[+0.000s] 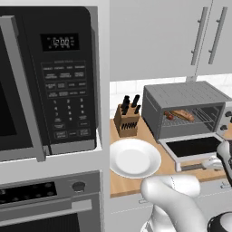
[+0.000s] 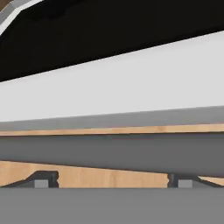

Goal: Pick up the kebab skewer and baguette bread, and place them inside the toaster oven. Close the toaster oven door and start by setting the timer.

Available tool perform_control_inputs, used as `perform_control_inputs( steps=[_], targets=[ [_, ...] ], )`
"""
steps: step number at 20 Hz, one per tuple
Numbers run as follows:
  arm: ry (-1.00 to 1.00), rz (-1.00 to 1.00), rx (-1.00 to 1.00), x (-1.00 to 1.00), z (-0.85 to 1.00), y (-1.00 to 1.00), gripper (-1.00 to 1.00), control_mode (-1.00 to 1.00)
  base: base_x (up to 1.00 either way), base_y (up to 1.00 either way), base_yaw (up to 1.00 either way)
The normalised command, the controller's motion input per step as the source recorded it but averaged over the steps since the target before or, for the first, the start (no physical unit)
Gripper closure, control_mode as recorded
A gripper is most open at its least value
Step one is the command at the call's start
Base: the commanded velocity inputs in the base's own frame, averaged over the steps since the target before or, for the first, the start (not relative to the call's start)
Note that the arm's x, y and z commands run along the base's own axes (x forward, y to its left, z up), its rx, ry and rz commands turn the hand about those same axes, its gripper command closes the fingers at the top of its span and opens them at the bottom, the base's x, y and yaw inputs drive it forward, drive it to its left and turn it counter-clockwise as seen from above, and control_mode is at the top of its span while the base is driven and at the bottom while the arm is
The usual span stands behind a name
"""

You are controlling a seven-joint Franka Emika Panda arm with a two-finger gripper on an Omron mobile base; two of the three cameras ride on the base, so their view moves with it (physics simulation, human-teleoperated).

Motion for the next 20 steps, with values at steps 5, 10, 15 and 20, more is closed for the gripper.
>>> perform_control_inputs(
  steps=[5, 10, 15, 20],
  targets=[
    [-0.17, -0.02, -0.05, 1.0, 0.3, 0.87, -1.0, -1.0, 0.0, 0.0, 0.0],
    [-0.18, -0.02, -0.05, 1.0, 0.35, 0.91, -1.0, -1.0, 0.0, 0.0, 0.0],
    [-0.19, -0.01, -0.06, 1.0, 0.43, 0.93, -1.0, -1.0, 0.0, 0.0, 0.0],
    [-0.1, 0.0, -0.06, 1.0, 0.44, 0.73, -1.0, -1.0, 0.0, 0.0, 0.0]
  ],
)
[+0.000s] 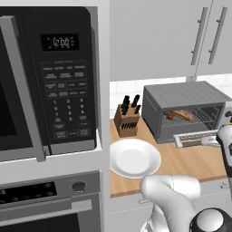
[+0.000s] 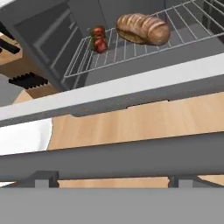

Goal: Pick up the kebab skewer and baguette bread, and place them inside the toaster oven. Close the toaster oven door and start by setting the timer.

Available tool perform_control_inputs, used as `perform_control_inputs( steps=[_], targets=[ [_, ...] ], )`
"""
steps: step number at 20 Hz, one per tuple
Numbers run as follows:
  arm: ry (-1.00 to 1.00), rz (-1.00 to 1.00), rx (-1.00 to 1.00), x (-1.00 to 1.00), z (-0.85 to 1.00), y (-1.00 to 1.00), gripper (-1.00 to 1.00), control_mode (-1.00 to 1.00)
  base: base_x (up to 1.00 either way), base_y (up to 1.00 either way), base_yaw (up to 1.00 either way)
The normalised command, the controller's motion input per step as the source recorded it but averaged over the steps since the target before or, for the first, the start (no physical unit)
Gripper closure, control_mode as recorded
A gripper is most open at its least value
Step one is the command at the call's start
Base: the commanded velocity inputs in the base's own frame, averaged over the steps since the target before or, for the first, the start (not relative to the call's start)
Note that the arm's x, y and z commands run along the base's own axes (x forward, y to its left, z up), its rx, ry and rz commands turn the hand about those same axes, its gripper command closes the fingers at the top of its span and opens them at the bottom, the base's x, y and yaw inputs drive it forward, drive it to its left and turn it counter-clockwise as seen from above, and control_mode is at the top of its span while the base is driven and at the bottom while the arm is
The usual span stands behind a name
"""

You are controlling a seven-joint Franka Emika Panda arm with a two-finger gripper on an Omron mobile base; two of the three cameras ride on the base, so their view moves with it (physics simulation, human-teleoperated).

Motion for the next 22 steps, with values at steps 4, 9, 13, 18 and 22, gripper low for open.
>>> perform_control_inputs(
  steps=[4, 9, 13, 18, 22],
  targets=[
    [-0.05, 0.0, -0.05, 0.98, 0.24, 0.67, -1.0, -1.0, 0.0, 0.0, 0.0],
    [0.0, 0.0, -0.05, 0.77, 0.04, 0.52, -1.0, -1.0, 0.0, 0.0, 0.0],
    [0.0, 0.0, -0.05, 0.61, 0.0, 0.5, -1.0, -1.0, 0.0, 0.0, 0.0],
    [0.0, 0.0, -0.05, 0.51, -0.09, 0.55, -1.0, -1.0, 0.0, 0.0, 0.0],
    [0.0, 0.0, -0.03, 0.48, -0.11, 0.52, -1.0, -1.0, 0.0, 0.0, 0.0]
  ],
)
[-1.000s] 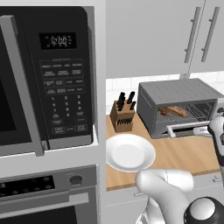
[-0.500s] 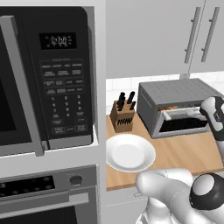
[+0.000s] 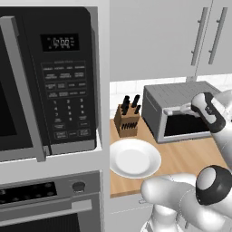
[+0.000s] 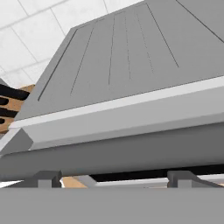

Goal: Pick up the kebab skewer and baguette bread, and place them inside the toaster oven. Close the toaster oven door and start by setting the timer.

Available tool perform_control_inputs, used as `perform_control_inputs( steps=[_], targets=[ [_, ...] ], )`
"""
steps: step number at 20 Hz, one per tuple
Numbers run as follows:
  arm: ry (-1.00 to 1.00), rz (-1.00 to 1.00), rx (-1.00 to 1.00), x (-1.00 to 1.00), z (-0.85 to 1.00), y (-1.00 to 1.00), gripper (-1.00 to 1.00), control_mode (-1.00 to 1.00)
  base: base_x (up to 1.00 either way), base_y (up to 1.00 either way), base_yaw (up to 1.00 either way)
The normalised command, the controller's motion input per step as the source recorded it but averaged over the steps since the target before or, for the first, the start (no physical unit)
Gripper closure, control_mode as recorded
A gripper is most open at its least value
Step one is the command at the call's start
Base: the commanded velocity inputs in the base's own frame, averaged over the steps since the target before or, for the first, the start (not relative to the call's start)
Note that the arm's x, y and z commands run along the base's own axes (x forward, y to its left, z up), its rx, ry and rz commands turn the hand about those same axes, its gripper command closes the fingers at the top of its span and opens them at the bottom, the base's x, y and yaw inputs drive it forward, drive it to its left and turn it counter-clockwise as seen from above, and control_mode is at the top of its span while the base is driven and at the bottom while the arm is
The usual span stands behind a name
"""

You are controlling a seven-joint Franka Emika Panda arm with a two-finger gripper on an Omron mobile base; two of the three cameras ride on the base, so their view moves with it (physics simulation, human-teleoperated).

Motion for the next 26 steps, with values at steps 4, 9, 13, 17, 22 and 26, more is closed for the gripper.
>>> perform_control_inputs(
  steps=[4, 9, 13, 17, 22, 26],
  targets=[
    [0.0, 0.0, -0.03, 0.25, 0.0, 0.37, -1.0, -1.0, 0.0, 0.0, 0.0],
    [0.0, 0.0, -0.02, 0.34, 0.0, 0.19, -1.0, -1.0, 0.0, 0.0, 0.0],
    [0.0, 0.0, -0.02, -0.07, 0.02, 0.0, -1.0, -1.0, 0.0, 0.0, 0.0],
    [0.0, 0.0, -0.01, -0.32, 0.0, 0.0, -1.0, -1.0, 0.0, 0.0, 0.0],
    [0.0, 0.0, -0.02, -0.39, 0.0, -0.18, -1.0, -1.0, 0.0, 0.0, 0.0],
    [0.0, 0.0, -0.02, -0.3, 0.0, -0.54, -1.0, -1.0, 0.0, 0.0, 0.0]
  ],
)
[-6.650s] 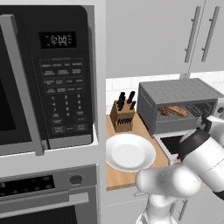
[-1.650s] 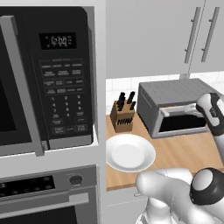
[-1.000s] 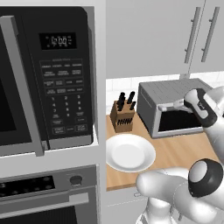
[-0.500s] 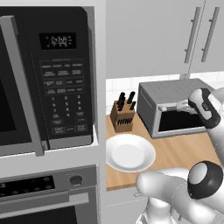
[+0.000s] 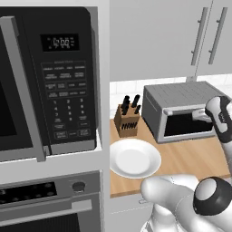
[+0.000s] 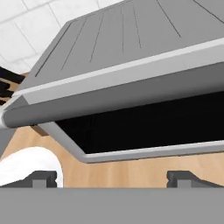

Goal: Pick up the kebab skewer and baguette bread, and place them inside the toaster oven. Close the toaster oven door and start by setting the timer.

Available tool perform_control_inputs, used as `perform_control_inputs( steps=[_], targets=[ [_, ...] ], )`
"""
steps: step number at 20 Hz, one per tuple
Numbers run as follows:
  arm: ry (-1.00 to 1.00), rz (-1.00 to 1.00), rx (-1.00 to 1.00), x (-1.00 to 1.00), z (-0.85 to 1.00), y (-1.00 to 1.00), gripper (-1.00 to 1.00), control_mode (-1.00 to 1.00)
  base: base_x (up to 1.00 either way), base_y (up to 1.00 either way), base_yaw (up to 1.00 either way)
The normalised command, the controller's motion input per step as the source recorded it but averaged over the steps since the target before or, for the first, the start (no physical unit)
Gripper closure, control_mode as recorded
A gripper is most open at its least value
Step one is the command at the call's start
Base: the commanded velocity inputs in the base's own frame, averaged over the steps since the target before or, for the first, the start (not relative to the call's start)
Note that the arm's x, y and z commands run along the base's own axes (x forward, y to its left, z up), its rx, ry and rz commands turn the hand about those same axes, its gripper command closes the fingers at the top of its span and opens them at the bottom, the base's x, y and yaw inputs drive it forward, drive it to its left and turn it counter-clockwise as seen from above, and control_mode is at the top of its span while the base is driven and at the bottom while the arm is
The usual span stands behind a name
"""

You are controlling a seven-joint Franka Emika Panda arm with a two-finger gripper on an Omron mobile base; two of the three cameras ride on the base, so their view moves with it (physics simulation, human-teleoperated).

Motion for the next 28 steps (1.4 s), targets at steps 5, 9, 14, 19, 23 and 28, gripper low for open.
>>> perform_control_inputs(
  steps=[5, 9, 14, 19, 23, 28],
  targets=[
    [0.02, -0.02, 0.03, -0.17, 0.0, -0.57, -1.0, -1.0, 0.0, 0.0, 0.0],
    [0.12, -0.07, 0.1, -0.04, 0.0, -0.57, -1.0, -1.0, 0.0, 0.0, 0.0],
    [0.09, -0.1, 0.13, 0.0, 0.0, -0.48, -1.0, -1.0, 0.0, 0.0, 0.0],
    [0.05, -0.1, 0.11, -0.31, -0.17, -0.49, -1.0, -1.0, 0.0, 0.0, 0.0],
    [0.0, -0.13, 0.18, -0.28, -0.16, -0.63, -1.0, -1.0, 0.0, 0.0, 0.0],
    [0.04, -0.15, 0.17, 0.03, -0.24, -0.28, -1.0, -1.0, 0.0, 0.0, 0.0]
  ],
)
